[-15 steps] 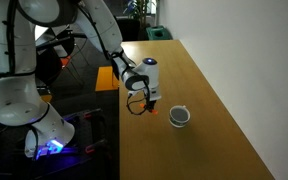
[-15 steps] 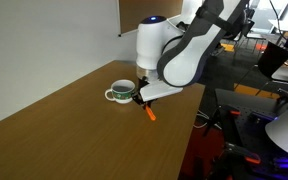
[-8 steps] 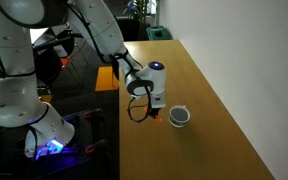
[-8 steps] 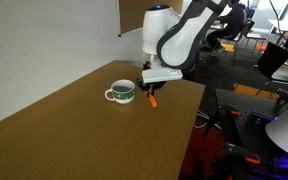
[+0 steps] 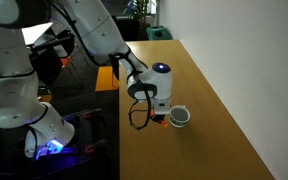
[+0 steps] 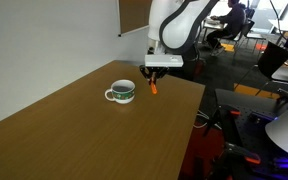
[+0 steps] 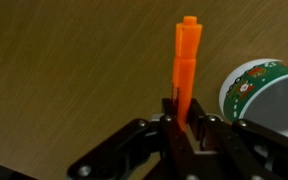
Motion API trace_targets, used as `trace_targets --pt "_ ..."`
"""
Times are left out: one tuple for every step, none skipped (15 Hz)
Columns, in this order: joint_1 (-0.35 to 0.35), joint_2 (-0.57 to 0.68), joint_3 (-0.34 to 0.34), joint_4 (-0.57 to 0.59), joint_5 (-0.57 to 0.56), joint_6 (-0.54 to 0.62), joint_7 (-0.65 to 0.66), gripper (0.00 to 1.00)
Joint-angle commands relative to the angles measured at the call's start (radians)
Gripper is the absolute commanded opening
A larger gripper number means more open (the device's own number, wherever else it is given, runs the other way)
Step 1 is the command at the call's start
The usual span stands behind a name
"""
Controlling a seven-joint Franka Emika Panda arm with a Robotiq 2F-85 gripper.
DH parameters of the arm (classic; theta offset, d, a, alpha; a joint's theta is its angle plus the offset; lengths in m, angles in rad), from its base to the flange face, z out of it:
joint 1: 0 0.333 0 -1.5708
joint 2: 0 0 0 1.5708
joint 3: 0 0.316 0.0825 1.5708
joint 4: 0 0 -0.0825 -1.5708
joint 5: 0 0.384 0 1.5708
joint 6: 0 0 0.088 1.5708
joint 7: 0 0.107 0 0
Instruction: Remove the highlighter from the cup then move the cup backwards and move the highlighter to the right
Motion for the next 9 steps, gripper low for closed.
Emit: trace_targets --pt "-0.048 -0.067 -0.010 -0.017 -0.002 -0.054 0.000 0.05" --pt "-0.064 -0.066 -0.010 -0.009 0.002 -0.067 -0.002 0.05" --pt "-0.077 -0.063 -0.014 0.000 0.003 -0.084 0.005 0.05" --pt "-0.089 -0.053 -0.019 0.012 0.002 -0.097 0.017 0.05" --pt "-0.103 -0.050 -0.017 0.019 0.009 -0.111 0.014 0.05" --pt "-0.117 -0.035 -0.019 0.031 0.015 -0.117 0.019 0.05" --pt "-0.129 -0.025 -0.020 0.041 0.020 -0.123 0.024 0.05" --pt "-0.138 -0.015 -0.022 0.048 0.025 -0.122 0.031 0.05" --pt "-0.147 -0.007 -0.024 0.054 0.030 -0.118 0.040 0.05"
